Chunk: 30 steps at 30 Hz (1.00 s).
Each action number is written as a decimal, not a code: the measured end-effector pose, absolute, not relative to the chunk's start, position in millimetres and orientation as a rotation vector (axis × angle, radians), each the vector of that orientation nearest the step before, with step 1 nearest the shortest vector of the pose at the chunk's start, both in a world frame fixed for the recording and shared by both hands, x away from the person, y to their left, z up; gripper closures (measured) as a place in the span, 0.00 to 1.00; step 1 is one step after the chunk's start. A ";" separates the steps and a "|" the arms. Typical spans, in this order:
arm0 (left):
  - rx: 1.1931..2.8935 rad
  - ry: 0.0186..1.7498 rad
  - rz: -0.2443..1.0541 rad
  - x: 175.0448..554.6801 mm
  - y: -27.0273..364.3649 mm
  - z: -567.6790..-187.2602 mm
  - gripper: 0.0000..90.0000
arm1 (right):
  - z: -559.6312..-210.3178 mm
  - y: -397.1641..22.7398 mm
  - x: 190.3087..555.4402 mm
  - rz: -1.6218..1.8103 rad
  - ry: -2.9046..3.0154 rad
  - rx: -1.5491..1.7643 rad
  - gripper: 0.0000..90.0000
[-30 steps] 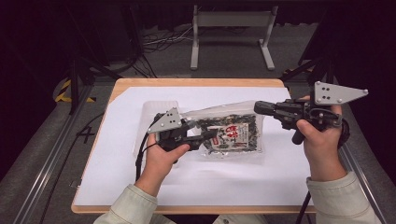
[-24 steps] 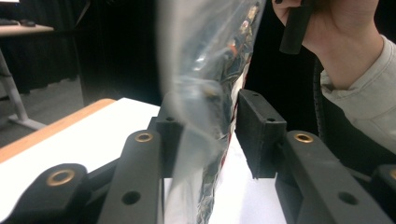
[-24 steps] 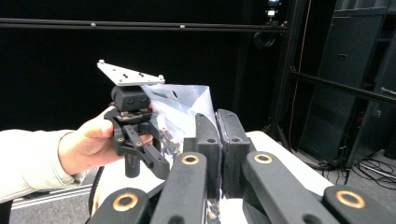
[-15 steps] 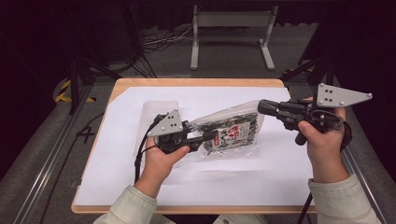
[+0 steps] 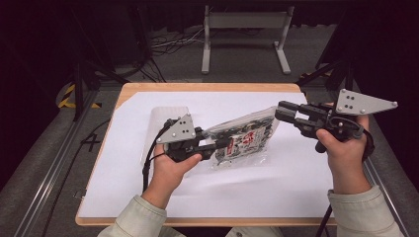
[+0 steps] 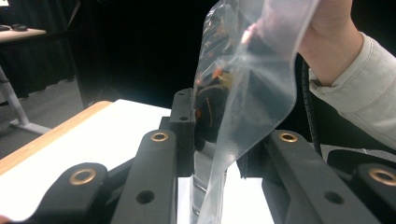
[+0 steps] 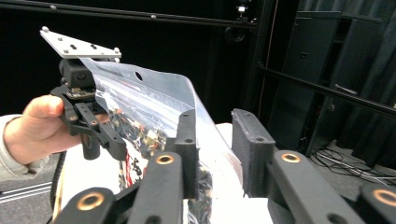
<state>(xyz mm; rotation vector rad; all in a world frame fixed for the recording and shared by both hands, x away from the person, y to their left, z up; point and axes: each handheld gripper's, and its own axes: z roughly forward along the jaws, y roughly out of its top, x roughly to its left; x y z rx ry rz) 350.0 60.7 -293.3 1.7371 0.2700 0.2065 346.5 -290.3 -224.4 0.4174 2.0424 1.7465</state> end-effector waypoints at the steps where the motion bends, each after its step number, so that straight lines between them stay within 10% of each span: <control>1: 1.741 0.274 0.199 350.3 61.1 -292.6 0.81 | -224.4 -290.8 346.6 1.741 2.036 0.423 0.77; 30: 1.677 0.381 0.301 362.6 111.3 -257.6 0.81 | -261.5 -326.1 353.0 1.623 2.028 0.630 0.55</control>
